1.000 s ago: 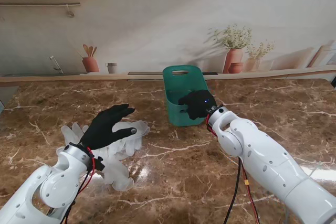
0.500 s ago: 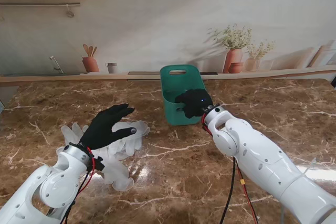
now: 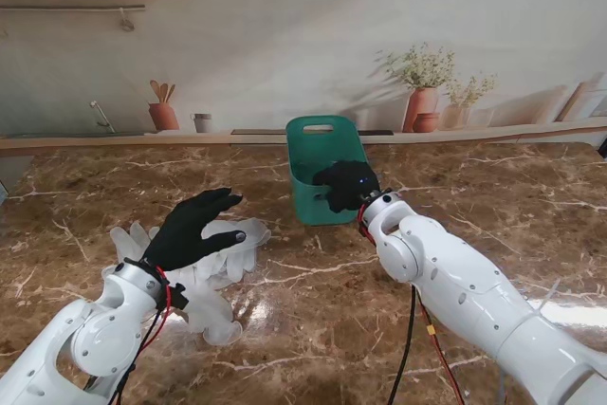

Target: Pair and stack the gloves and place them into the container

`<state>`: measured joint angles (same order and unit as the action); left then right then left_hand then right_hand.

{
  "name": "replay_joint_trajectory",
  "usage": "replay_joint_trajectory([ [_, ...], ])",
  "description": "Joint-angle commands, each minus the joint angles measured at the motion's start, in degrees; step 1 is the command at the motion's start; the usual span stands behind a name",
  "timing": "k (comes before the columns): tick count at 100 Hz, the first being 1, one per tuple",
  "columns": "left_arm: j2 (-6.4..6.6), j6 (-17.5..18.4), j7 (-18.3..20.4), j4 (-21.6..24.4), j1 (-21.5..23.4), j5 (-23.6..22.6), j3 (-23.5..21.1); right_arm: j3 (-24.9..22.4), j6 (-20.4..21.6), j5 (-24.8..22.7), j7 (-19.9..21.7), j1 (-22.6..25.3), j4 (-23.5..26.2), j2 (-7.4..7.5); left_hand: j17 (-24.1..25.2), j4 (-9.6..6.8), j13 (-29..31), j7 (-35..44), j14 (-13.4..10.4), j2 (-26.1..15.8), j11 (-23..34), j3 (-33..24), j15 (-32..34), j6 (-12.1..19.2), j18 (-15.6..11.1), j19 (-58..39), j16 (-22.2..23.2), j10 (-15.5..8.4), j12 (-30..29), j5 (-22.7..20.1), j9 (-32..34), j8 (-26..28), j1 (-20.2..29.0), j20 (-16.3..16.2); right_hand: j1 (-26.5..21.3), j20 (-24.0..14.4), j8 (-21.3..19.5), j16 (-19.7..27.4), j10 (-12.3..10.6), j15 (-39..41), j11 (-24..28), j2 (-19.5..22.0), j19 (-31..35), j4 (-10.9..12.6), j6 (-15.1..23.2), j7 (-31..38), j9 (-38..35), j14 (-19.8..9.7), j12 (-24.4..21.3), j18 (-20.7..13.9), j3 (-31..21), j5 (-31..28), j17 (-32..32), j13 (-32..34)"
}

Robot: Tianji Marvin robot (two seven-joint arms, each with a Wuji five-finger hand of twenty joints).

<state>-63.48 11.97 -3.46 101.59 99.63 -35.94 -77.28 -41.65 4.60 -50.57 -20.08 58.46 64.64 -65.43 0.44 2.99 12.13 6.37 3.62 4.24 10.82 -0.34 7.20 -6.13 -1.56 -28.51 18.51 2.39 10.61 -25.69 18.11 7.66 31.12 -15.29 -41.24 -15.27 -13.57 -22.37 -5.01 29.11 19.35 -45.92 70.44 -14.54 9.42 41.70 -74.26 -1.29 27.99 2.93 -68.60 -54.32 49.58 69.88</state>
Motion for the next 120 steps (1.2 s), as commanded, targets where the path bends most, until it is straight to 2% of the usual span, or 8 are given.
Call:
replay_joint_trajectory([
  [1,0.11,-0.29,0.2,0.24,0.47,-0.02,0.08,0.06,-0.68,0.56,0.73,0.19,-0.17,-0.49,0.53,-1.78,-2.14,-0.11,-2.65,-1.56,-1.19,1.62,-1.3,0.85,-1.68,1.55,-0.71,-1.15,-0.5,-0.96,-1.53,0.55,0.59,0.93,0.37,0.04,0.69,0.86,-2.07,-0.68,0.27,0.76,1.04,-1.92,3.84,3.99,-2.25,-0.74,-0.74,-1.12,-3.7,0.29,0.26,2.3],
  [42,0.12,-0.3,0.28,0.41,0.61,0.04,0.12,-0.02,-1.49,1.97,0.08,1.16,0.42,-1.1,0.5,-1.77,-2.09,-0.14,-2.6,-1.61,-1.22,1.64,-1.32,0.88,-1.65,1.76,-0.72,-1.13,-0.52,-0.98,-1.43,0.56,0.53,1.02,2.84,0.07,1.79,1.1,-1.94,-1.27,-0.29,1.54,0.85,-2.18,3.79,5.46,-2.05,-1.01,-1.15,-1.11,-2.65,1.61,0.05,2.22],
  [56,0.12,-0.19,0.25,0.35,0.56,-0.02,0.1,0.26,-1.53,2.23,1.56,0.91,0.0,-0.87,0.54,-1.78,-2.08,-0.14,-2.58,-1.63,-1.24,1.64,-1.32,0.87,-1.43,1.77,-0.71,-1.09,-0.52,-0.96,-1.5,0.56,0.49,0.99,9.66,0.37,4.91,0.81,-1.23,-3.67,-1.17,-0.18,-0.68,-1.47,2.73,8.46,0.28,-1.07,-0.96,-0.49,-1.07,5.33,-2.25,0.52],
  [66,0.11,-0.17,0.23,0.27,0.53,-0.01,0.09,0.12,-1.47,1.6,2.04,1.08,0.17,-0.51,0.54,-1.78,-2.12,-0.16,-2.55,-1.61,-1.25,1.63,-1.34,0.84,-1.38,1.77,-0.71,-1.07,-0.53,-0.93,-1.51,0.56,0.52,0.96,14.25,-1.28,-2.1,-0.06,-1.09,-6.8,-0.84,-0.82,-3.98,0.51,0.76,-3.09,5.13,-1.0,-1.75,-0.09,1.16,4.92,-6.08,-2.99],
  [71,0.13,-0.21,0.32,0.27,0.52,0.04,0.08,-0.12,-1.47,0.99,2.19,1.29,0.51,-0.28,0.57,-1.79,-2.17,-0.18,-2.5,-1.63,-1.25,1.6,-1.37,0.72,-1.37,1.79,-0.72,-1.03,-0.53,-0.9,-1.5,0.56,0.57,0.95,17.35,-2.47,-8.83,-0.01,-1.12,-8.3,-0.64,0.2,-6.08,5.93,-0.36,-11.09,7.61,-1.0,-4.77,0.02,1.96,4.43,-8.21,-5.01],
  [73,0.13,-0.23,0.36,0.28,0.52,0.07,0.08,-0.26,-1.45,0.82,2.29,1.4,0.7,-0.2,0.57,-1.79,-2.16,-0.16,-2.54,-1.59,-1.25,1.61,-1.37,0.75,-1.37,1.79,-0.72,-1.01,-0.53,-0.93,-1.49,0.56,0.57,0.95,18.36,-2.43,-9.6,0.18,-1.02,-9.0,-1.08,0.18,-6.9,6.74,-0.62,-12.39,8.96,-1.04,-5.21,0.08,2.52,5.37,-9.61,-6.4],
  [100,0.19,0.09,0.56,0.18,0.29,-0.06,0.01,-3.99,-1.86,-2.57,2.37,4.38,5.43,0.87,0.63,-1.8,-2.2,-0.25,-2.66,-1.66,-1.3,1.64,-1.43,0.81,-1.07,2.0,-0.75,-1.09,-0.55,-0.73,-1.63,0.55,0.49,0.94,27.34,-2.97,-11.14,2.25,-0.36,-14.96,-4.86,2.73,-15.18,6.13,-3.53,-20.45,21.5,-0.8,-7.35,-0.94,11.11,15.66,-20.41,-18.24],
  [120,0.31,0.24,1.14,0.42,0.33,-0.16,-0.33,-9.91,-1.28,-5.73,2.58,9.53,12.25,1.87,0.61,-1.81,-2.17,-0.27,-2.73,-1.52,-1.3,1.63,-1.47,0.77,-1.1,2.09,-0.78,-1.14,-0.56,-0.77,-1.59,0.55,0.56,0.91,28.36,-3.78,-11.93,4.0,0.18,-16.82,-6.49,7.29,-19.19,7.13,-4.0,-22.92,25.98,-0.97,-9.72,-1.87,16.35,18.02,-23.03,-22.35],
])
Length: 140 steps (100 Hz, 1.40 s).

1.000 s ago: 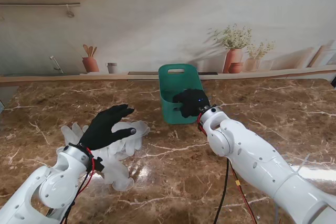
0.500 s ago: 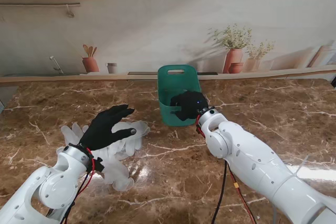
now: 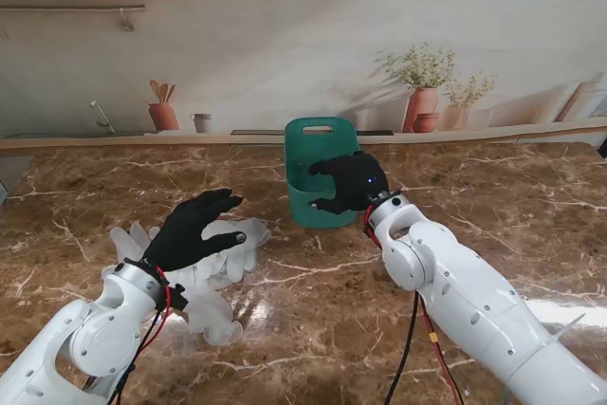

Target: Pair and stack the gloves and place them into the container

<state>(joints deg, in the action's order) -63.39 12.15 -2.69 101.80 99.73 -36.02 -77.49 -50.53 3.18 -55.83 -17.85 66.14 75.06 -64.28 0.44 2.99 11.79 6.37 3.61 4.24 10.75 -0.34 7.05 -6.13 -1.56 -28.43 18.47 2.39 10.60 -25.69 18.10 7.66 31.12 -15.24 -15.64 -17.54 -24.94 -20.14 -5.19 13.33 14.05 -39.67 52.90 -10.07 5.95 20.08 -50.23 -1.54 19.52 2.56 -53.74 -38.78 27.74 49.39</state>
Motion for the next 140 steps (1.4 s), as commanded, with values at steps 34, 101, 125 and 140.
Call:
replay_joint_trajectory([
  [34,0.43,0.55,1.51,-0.03,-0.33,0.19,0.23,-13.8,5.75,-1.7,1.93,15.68,13.6,1.76,0.55,-1.81,-1.62,-0.36,-2.75,-1.38,-1.19,1.6,-1.28,0.77,-1.14,2.0,-0.74,-1.33,-0.54,-0.79,-1.42,0.46,0.61,0.7,5.38,2.8,0.32,7.58,0.66,-5.02,-4.86,7.25,-8.85,7.68,-1.62,-4.71,5.81,-3.1,-6.81,-5.99,12.7,4.24,-4.2,-7.1],
  [101,4.6,6.42,21.77,-1.26,-5.67,-1.0,-0.5,-18.65,5.25,3.75,0.48,27.09,13.55,1.08,1.93,-1.8,-4.78,6.52,-4.68,14.47,-0.21,-0.85,-2.15,11.12,-0.46,12.85,-0.85,-3.32,0.07,-3.99,-2.88,3.38,13.34,0.6,4.9,4.06,1.21,8.21,1.46,-4.49,-4.67,8.14,-8.23,7.48,-2.01,-4.68,5.71,-2.65,-7.7,-5.77,10.71,3.79,-4.3,-7.23],
  [125,6.55,9.14,30.94,0.73,-3.46,-0.48,-2.56,-19.19,5.06,3.76,0.22,28.08,14.46,1.02,1.53,2.45,-8.64,12.01,-4.88,27.85,-0.74,-29.82,-3.91,12.58,-0.72,25.3,-1.41,-2.35,-0.3,-9.29,-4.62,5.45,3.03,-3.07,4.36,4.12,1.16,8.08,1.52,-4.32,-4.44,8.37,-7.93,7.59,-1.91,-4.41,5.43,-2.69,-7.44,-5.61,11.19,3.69,-4.3,-7.04],
  [140,7.18,10.39,33.74,2.48,-0.59,-0.41,-4.13,-19.51,4.97,3.61,0.21,28.69,15.2,1.02,1.46,2.99,-8.9,12.76,-4.81,29.29,-0.67,-29.79,-4.22,12.88,-0.52,25.88,-1.3,-2.28,-0.29,-10.4,-4.1,5.83,2.33,-2.36,4.04,4.13,1.09,8.01,1.46,-4.25,-4.22,8.51,-7.75,7.62,-1.77,-4.17,5.08,-2.82,-7.18,-5.6,11.39,3.4,-4.23,-6.9],
])
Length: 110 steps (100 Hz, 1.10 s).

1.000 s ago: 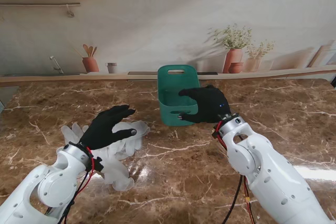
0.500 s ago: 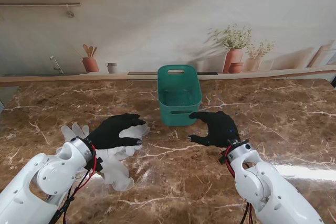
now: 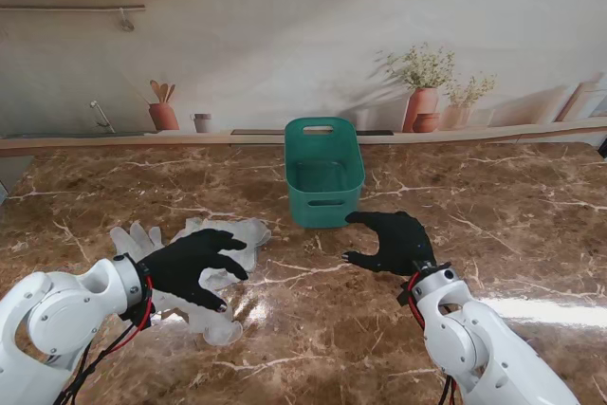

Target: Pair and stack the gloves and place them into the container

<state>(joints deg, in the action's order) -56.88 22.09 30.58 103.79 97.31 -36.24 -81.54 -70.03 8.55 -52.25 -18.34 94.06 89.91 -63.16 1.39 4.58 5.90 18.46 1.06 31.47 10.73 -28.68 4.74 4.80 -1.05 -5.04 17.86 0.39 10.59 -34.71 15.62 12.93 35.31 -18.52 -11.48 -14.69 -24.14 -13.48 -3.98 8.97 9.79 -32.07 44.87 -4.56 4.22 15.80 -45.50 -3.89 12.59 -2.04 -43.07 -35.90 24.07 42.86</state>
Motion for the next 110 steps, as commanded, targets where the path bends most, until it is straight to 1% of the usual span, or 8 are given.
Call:
replay_joint_trajectory([
  [1,0.71,0.5,0.69,0.59,2.02,-0.18,-0.17,-0.02,-0.41,0.02,0.72,0.81,0.39,-0.1,0.5,1.45,-3.03,0.66,-2.23,2.2,-0.65,-1.46,-1.94,1.92,-1.06,2.53,-0.69,-0.29,-0.29,-1.37,-1.58,0.57,-1.86,0.98,-0.14,1.29,0.29,1.34,0.23,0.13,0.05,0.92,0.29,2.12,0.0,0.12,0.33,-0.5,-0.22,-0.97,0.74,0.52,-0.56,-0.34],
  [40,1.34,2.61,2.62,0.93,5.89,-6.12,-0.62,0.72,-0.83,0.39,2.09,1.14,2.04,-0.05,0.24,2.73,-3.12,-4.99,-1.56,5.89,-0.57,-8.51,-2.2,1.61,-0.82,2.96,0.16,-0.67,-0.18,4.84,-2.72,-1.99,-1.03,2.78,-0.8,1.3,0.17,1.16,0.15,0.31,0.28,1.22,0.73,2.19,0.36,0.47,-0.29,-0.41,0.35,-0.9,1.18,0.18,-0.3,0.12],
  [63,0.58,3.66,-3.66,-2.73,4.5,-11.88,1.66,0.78,-1.07,0.07,2.92,1.43,3.46,0.06,0.5,2.66,-2.51,-4.96,-1.03,5.03,0.36,-11.7,-0.35,1.93,-0.44,1.22,1.38,-0.55,0.29,6.32,-2.16,-2.02,0.32,0.92,-1.19,1.26,0.07,1.0,0.22,0.5,0.51,1.43,1.04,2.24,0.53,0.68,-0.79,-0.49,0.71,-0.79,1.34,-0.06,-0.04,0.5],
  [77,0.19,3.12,-7.22,-4.5,3.0,-15.81,3.53,0.83,-1.14,-0.15,3.31,1.69,4.15,0.13,1.17,2.85,-2.12,-1.33,-0.85,2.07,0.85,-11.44,0.77,1.86,0.23,-0.86,1.85,-0.22,0.61,4.07,-1.65,-0.26,0.28,-2.54,-1.56,1.21,0.0,0.88,0.15,0.65,0.76,1.74,1.27,2.24,0.64,0.86,-1.32,-0.42,1.0,-0.75,1.56,-0.33,0.16,0.86],
  [87,-0.16,2.26,-10.04,-5.78,2.0,-17.22,4.75,0.83,-1.05,-0.34,3.61,1.84,4.41,0.2,1.6,2.52,-1.19,8.97,-0.75,-3.16,1.69,-10.46,1.76,3.42,0.26,-2.42,2.23,-0.44,1.13,-3.11,0.09,5.02,2.75,-6.79,-2.06,1.15,-0.07,0.74,0.14,0.83,0.92,1.95,1.5,2.24,0.76,1.02,-1.69,-0.37,1.22,-0.66,1.8,-0.61,0.4,1.24],
  [92,-0.36,2.0,-11.62,-6.56,1.44,-17.25,5.32,0.9,-1.02,-0.37,3.62,1.87,4.42,0.21,1.74,5.41,-0.14,15.74,-0.9,-3.05,2.18,-2.85,2.34,6.16,0.27,-2.81,2.4,-0.67,1.51,-5.55,1.69,7.87,9.44,-10.01,-2.29,1.12,-0.12,0.65,0.08,0.97,1.03,2.04,1.65,2.25,0.8,1.14,-1.98,-0.24,1.33,-0.53,1.93,-0.82,0.53,1.55],
  [98,-0.66,1.54,-13.88,-7.4,0.94,-17.38,5.93,1.07,-0.96,-0.22,3.76,1.95,4.43,0.21,1.81,3.9,1.04,24.89,-0.88,-6.85,2.74,5.32,3.03,8.82,0.51,-4.57,2.64,-0.62,1.9,-7.72,3.65,8.37,14.26,-12.76,-2.72,1.04,-0.22,0.54,0.17,1.17,1.28,2.2,1.9,2.26,0.92,1.44,-2.58,-0.15,1.51,-0.43,2.06,-1.39,0.78,1.98],
  [110,-1.7,-0.14,-19.24,-8.78,0.64,-14.6,6.84,1.87,-1.09,-0.02,3.92,2.19,4.48,0.23,1.47,3.54,4.13,31.59,-0.52,-10.18,3.79,7.91,4.43,10.08,2.11,-9.3,3.15,-0.6,2.47,-11.27,8.55,10.51,14.87,-14.94,-3.55,0.72,-0.51,0.0,0.19,2.09,2.04,2.43,2.96,2.26,1.28,2.22,-4.24,0.33,2.09,-0.21,2.69,-2.6,1.75,3.64],
])
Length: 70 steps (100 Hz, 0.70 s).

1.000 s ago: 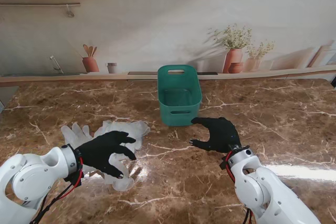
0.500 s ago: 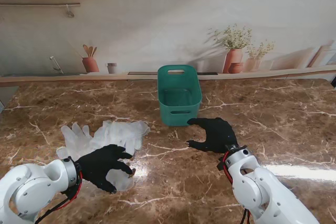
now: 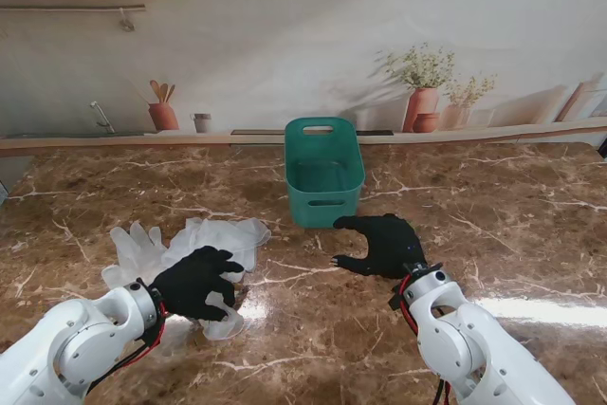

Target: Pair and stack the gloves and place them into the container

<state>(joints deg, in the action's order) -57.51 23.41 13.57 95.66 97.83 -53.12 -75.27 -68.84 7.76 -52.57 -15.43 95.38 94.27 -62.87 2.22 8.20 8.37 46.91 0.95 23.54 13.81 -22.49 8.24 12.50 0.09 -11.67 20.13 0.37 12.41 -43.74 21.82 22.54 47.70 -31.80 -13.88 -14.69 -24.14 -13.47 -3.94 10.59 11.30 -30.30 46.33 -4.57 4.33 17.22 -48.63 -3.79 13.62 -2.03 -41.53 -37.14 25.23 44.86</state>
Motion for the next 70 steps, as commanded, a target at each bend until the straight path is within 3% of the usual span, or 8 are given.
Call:
replay_joint_trajectory([
  [1,-1.19,-1.69,-2.71,-0.71,0.15,2.75,0.62,0.74,-0.33,0.31,1.06,0.9,0.14,-0.05,0.71,-0.1,1.85,3.27,-0.35,-2.25,0.71,1.86,1.03,2.33,1.05,-3.12,0.93,-0.55,0.67,-2.34,2.64,0.85,2.55,-1.83,-1.19,0.67,-0.53,-0.08,0.17,0.56,0.59,0.68,1.61,2.26,1.17,0.85,-1.22,0.29,1.12,-0.16,1.21,-1.43,0.67,1.75],
  [30,-4.49,-9.12,-11.29,1.67,2.07,17.48,1.21,2.93,-2.21,3.24,1.88,2.03,0.98,-0.42,1.3,-0.33,5.28,4.05,2.66,-1.55,2.3,2.4,2.77,1.6,3.75,-6.9,2.07,1.43,1.41,-3.95,9.82,1.68,2.94,-2.58,-0.77,-3.5,-3.41,-6.23,0.49,5.46,3.99,-1.39,7.6,2.29,0.68,4.83,-5.55,2.66,6.65,4.31,1.33,-4.47,1.72,6.19],
  [52,-5.85,-9.43,-12.67,3.48,2.71,28.02,1.95,5.13,-4.04,6.36,2.99,2.13,0.86,-0.74,1.73,-0.45,6.09,3.62,3.26,-0.96,2.76,1.79,3.09,2.09,4.32,-6.74,2.66,1.64,1.76,-4.46,12.06,1.86,3.15,-2.58,5.55,-5.82,-1.88,-6.94,1.31,2.29,0.08,-4.44,3.92,1.58,-5.22,-2.98,5.33,3.19,6.31,4.82,-2.14,6.84,-3.3,-1.34],
  [70,-6.59,-9.0,-14.42,4.29,3.1,31.8,2.93,7.75,-3.83,7.86,2.7,1.41,0.04,-1.0,2.0,-0.38,5.88,3.37,3.43,-0.86,3.11,1.47,3.43,2.37,4.55,-6.59,3.49,1.47,2.72,-4.56,12.45,1.94,2.91,-2.89,7.56,-8.47,-2.33,-7.06,2.16,1.47,0.45,-5.42,1.14,0.54,-8.34,-5.39,12.44,3.5,6.17,5.05,-2.23,12.66,-5.82,-6.54],
])
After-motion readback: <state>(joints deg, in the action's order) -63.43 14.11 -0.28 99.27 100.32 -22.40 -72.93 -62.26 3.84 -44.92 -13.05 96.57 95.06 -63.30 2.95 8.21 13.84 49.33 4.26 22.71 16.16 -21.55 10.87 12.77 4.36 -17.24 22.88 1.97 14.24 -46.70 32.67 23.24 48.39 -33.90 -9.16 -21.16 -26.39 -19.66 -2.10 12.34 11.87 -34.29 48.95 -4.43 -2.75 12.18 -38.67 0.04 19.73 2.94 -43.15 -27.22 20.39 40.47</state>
